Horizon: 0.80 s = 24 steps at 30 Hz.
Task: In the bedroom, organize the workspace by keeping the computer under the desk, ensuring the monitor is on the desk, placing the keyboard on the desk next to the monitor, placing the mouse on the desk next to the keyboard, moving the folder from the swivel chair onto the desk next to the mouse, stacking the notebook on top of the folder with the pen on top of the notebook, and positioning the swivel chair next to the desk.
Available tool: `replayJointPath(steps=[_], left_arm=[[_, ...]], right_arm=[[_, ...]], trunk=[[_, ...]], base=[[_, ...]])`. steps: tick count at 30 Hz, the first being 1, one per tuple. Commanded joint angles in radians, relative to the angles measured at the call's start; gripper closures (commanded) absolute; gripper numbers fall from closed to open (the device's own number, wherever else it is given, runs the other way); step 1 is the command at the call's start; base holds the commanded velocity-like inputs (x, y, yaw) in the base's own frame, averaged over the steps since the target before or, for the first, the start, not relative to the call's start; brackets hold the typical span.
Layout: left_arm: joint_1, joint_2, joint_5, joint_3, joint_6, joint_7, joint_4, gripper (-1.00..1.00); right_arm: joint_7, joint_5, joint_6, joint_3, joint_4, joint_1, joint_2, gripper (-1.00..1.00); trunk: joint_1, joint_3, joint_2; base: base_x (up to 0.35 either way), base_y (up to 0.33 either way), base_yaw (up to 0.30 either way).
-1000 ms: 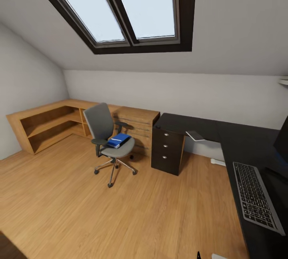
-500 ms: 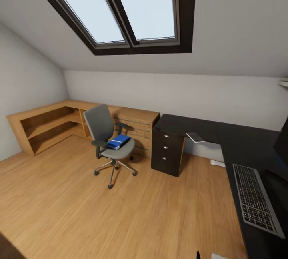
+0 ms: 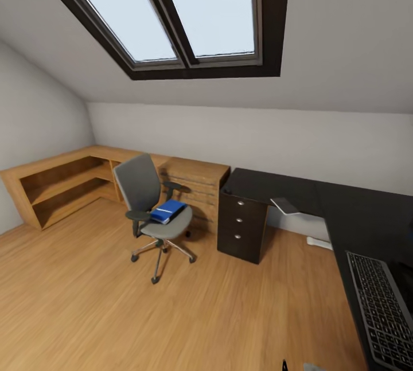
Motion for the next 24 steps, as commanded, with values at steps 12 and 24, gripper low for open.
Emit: replayJointPath(steps=[12,24], left_arm=[[0.0,0.0,0.01,-0.009,-0.003,0.008,0.0,-1.0],[0.0,0.0,0.01,-0.009,-0.003,0.008,0.001,-1.0]], right_arm=[[-0.005,-0.006,-0.003,0.01,0.001,-0.001,0.0,-1.0],[-0.005,-0.008,-0.003,0.009,0.001,-0.001,-0.002,-1.0]], trunk=[[-0.045,0.036,0.083],[-0.091,0.074,0.167]], base=[[0.335,0.0,0.0],[0.335,0.0,0.0]])
